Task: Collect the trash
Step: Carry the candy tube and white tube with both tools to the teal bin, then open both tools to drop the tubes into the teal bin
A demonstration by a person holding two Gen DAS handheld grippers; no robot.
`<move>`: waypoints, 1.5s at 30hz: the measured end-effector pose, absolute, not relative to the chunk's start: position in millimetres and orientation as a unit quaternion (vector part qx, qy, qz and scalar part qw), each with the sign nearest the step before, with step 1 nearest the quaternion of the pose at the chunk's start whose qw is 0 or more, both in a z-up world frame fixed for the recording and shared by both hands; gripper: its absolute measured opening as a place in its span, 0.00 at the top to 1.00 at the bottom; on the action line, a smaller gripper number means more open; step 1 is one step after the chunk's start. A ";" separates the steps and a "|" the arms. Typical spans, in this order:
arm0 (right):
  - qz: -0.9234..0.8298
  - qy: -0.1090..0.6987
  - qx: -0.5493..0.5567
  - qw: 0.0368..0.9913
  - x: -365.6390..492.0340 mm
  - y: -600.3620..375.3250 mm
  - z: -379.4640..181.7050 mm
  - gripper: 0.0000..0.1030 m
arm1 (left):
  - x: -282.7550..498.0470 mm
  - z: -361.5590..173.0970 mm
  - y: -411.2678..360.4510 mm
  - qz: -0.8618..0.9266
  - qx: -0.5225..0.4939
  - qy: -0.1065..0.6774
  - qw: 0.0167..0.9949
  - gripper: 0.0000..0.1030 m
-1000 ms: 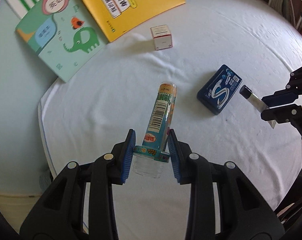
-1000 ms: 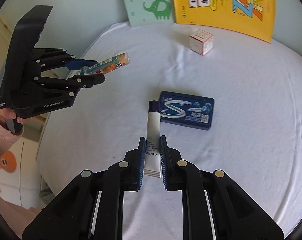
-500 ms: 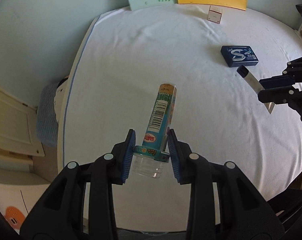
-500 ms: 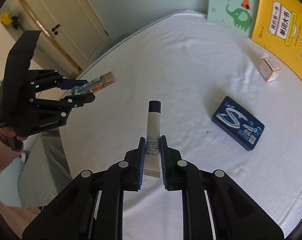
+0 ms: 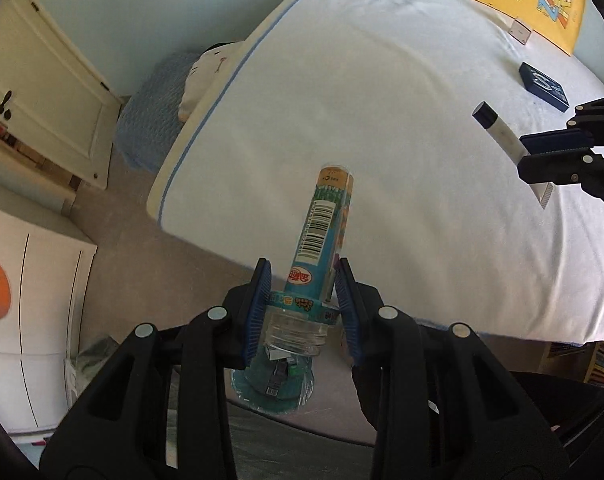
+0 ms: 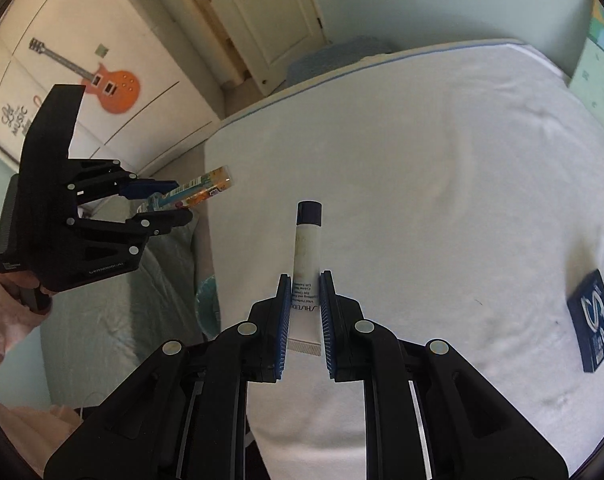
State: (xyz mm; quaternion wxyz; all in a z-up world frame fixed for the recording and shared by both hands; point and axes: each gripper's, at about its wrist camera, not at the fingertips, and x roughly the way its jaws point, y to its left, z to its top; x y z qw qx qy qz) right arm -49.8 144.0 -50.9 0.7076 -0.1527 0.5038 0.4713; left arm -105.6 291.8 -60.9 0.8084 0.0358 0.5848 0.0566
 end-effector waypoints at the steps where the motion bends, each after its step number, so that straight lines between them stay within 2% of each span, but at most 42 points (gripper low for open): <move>1: 0.479 0.502 -0.158 0.703 -53.4 154.2 -50.0 0.85 | -112.5 -61.0 298.9 0.065 0.030 0.585 0.808 0.70; 11: 0.539 0.488 -0.200 0.656 -95.0 252.7 -50.0 0.85 | -179.8 -62.6 369.6 0.129 -0.019 0.586 0.800 0.70; 21: 0.606 0.485 -0.260 0.574 -182.3 356.8 -66.3 0.85 | -254.0 -81.8 433.4 0.182 -0.072 0.605 0.772 0.70; 34: 0.645 0.491 -0.330 0.483 -268.9 432.2 -104.1 0.85 | -337.2 -118.0 470.8 0.228 -0.156 0.619 0.735 0.70; 45: 0.645 0.505 -0.359 0.447 -302.4 458.3 -129.4 0.85 | -379.0 -148.9 485.6 0.237 -0.201 0.620 0.720 0.70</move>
